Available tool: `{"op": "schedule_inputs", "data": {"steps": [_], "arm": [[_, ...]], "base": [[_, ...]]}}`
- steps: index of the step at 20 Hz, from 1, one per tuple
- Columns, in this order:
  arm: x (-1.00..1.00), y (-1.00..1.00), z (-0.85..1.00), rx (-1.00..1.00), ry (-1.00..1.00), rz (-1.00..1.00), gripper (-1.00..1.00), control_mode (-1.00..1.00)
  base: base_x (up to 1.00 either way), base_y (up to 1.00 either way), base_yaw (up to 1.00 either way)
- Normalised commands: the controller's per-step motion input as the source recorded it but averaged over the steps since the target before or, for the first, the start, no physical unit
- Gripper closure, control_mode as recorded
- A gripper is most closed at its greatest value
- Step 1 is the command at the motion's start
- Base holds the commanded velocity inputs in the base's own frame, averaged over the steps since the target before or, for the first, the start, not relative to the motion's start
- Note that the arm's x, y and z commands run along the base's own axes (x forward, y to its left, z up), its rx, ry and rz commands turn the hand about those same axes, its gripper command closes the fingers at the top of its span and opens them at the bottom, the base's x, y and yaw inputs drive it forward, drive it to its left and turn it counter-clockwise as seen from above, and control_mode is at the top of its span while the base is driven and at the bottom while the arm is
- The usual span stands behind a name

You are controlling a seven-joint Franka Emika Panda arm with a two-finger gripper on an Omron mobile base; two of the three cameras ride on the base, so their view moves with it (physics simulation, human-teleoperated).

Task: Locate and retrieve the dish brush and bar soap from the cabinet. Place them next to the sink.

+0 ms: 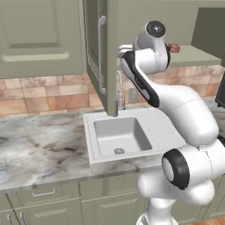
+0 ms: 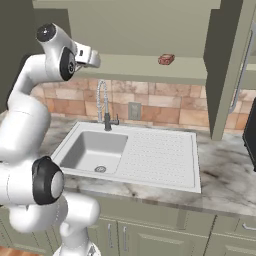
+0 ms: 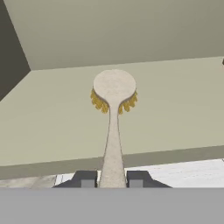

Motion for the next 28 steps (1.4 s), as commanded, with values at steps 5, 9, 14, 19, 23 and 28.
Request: {"op": "schedule_inputs", "data": {"steps": [5,9,14,19,23,28], "arm": [[-0.9,-0.1,0.0,0.0,-0.02,0.0,1.0,-1.0],[-0.87,-0.16,-0.07,0.0,-0.02,0.0,1.0,-1.0],[-0.84,-0.2,-0.08,0.0,-0.02,0.01,1.0,-1.0],[-0.54,-0.1,-0.06,0.0,-0.03,0.09,1.0,-1.0],[-0.64,-0.1,-0.21,0.0,-0.01,0.12,1.0,-1.0],[-0.57,-0.06,-0.27,-0.01,0.0,0.15,1.0,-1.0]], "base": [[0.0,0.0,0.0],[0.0,0.0,0.0],[0.0,0.0,0.0],[0.0,0.0,0.0],[0.0,0.0,0.0],[0.0,0.0,0.0]]}}
